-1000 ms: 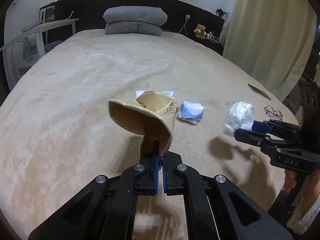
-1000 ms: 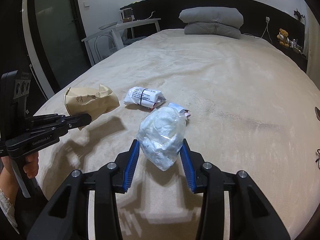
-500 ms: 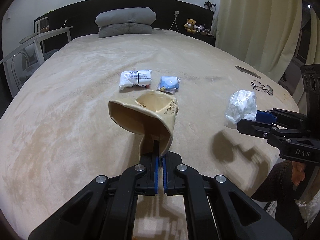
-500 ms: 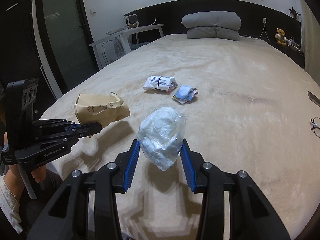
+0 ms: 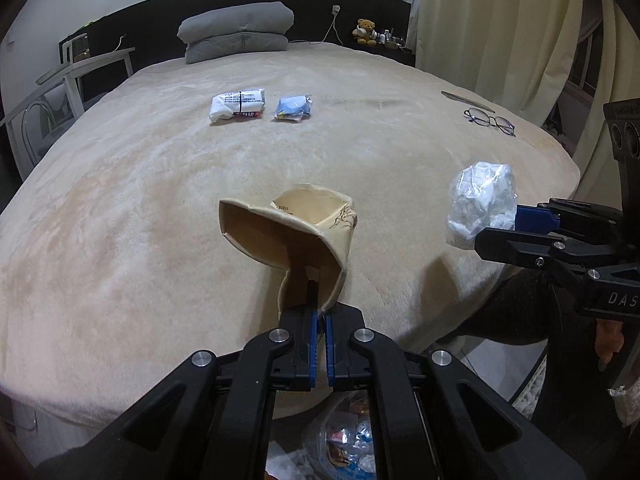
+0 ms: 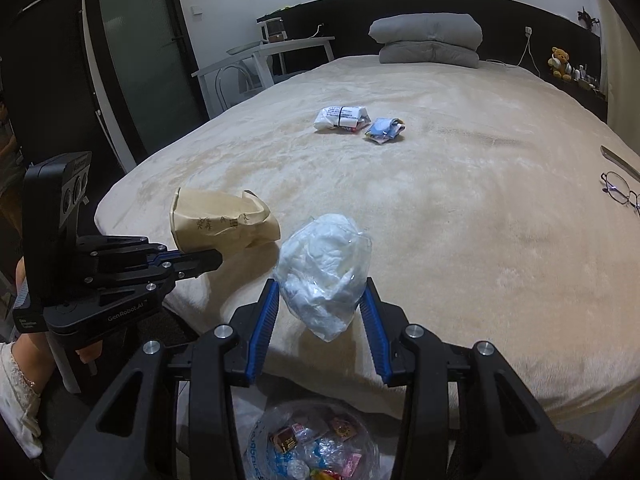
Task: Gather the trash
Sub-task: 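Carry the beige paper bag and white plastic down over the floor trash bag, then open both grippers over the clear trash bag, dropping paper bag and plastic, then raise both tools back over the bed toward the white and blue packets, then grasp the blue packet with the right gripper while the left gripper grasps the white packet, then carry the white and blue packets off the bed down over the trash bag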
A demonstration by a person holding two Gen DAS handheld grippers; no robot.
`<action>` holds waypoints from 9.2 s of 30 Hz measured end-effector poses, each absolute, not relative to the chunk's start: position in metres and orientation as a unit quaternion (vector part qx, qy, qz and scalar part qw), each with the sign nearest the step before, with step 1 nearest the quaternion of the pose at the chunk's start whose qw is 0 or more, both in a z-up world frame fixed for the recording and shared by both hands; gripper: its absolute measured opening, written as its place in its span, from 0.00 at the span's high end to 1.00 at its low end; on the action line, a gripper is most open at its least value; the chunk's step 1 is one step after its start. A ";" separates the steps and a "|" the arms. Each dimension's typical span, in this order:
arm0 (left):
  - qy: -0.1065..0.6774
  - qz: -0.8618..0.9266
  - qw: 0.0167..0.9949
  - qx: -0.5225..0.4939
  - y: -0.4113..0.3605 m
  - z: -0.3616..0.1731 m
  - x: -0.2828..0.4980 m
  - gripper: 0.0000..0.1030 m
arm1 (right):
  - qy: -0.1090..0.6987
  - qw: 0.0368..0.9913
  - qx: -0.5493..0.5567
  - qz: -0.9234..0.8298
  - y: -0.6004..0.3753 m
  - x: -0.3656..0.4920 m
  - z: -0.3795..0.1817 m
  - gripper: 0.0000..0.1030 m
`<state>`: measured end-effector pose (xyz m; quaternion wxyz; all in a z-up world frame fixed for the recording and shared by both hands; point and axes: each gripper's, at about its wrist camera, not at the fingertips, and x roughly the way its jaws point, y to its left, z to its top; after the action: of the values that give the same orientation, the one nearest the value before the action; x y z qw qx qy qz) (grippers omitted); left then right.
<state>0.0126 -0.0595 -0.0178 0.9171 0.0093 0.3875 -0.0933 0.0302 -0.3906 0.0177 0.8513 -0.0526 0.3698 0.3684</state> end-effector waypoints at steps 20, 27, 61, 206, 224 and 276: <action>0.436 -0.126 0.891 0.009 -0.106 -0.055 -0.059 0.96 | 0.444 0.813 -0.075 0.370 -0.403 -0.024 -0.027 0.59; 0.484 -0.122 0.866 0.020 -0.115 -0.080 -0.062 0.96 | 0.512 0.780 -0.094 0.347 -0.400 -0.022 -0.060 0.59; 0.745 -0.099 0.659 -0.012 -0.123 -0.280 -0.004 0.89 | 0.787 0.579 -0.091 0.192 -0.397 0.024 -0.275 0.57; 0.415 -0.074 0.905 -0.047 0.028 -0.006 0.304 0.06 | 0.403 0.865 -0.090 0.285 -0.298 0.309 0.023 0.44; 0.423 -0.054 0.904 0.004 0.014 -0.022 0.339 0.31 | 0.413 0.861 -0.108 0.277 -0.296 0.322 0.015 0.44; 0.339 -0.061 0.939 0.001 -0.041 0.013 0.068 0.31 | 0.354 0.875 -0.069 0.322 -0.378 0.103 0.033 0.44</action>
<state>0.0680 -0.0408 0.0133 0.9389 0.0007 0.3389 -0.0608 0.1035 -0.3778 0.0327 0.8750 -0.0691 0.3544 0.3224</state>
